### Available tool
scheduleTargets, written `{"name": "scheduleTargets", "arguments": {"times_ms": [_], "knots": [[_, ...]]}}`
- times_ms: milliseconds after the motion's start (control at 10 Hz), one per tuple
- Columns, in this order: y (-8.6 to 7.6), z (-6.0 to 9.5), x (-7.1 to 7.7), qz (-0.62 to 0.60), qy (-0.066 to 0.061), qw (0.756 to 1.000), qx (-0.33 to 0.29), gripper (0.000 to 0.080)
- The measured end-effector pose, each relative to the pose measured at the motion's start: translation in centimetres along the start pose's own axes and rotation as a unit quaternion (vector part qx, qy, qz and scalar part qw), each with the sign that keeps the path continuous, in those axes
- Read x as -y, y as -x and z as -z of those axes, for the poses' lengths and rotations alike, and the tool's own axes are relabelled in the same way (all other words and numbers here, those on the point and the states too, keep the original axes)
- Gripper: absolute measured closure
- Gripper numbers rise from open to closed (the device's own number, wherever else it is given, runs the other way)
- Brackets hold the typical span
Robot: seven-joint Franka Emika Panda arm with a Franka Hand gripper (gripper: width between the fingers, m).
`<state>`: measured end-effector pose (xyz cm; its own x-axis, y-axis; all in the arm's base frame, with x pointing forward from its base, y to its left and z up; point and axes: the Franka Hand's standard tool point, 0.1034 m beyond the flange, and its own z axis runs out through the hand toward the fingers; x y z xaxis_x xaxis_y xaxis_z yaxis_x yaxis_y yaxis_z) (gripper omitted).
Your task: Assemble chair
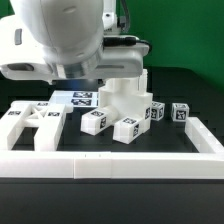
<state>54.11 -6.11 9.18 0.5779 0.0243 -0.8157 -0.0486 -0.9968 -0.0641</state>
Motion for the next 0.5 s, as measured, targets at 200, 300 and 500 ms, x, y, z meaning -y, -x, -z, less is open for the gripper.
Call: {"name": "scheduleTargets", "arguments": {"times_ms": [200, 300, 500], "knots": [[-1.2, 0.9, -0.2, 0.001, 0.006, 0.999, -0.044, 0.0151], [-2.0, 2.1, -0.5, 0.013, 0.015, 0.994, -0.11, 0.0151], [-2.9, 3.1, -1.9, 0.046, 0.028, 0.977, -0.206, 0.0151]]}}
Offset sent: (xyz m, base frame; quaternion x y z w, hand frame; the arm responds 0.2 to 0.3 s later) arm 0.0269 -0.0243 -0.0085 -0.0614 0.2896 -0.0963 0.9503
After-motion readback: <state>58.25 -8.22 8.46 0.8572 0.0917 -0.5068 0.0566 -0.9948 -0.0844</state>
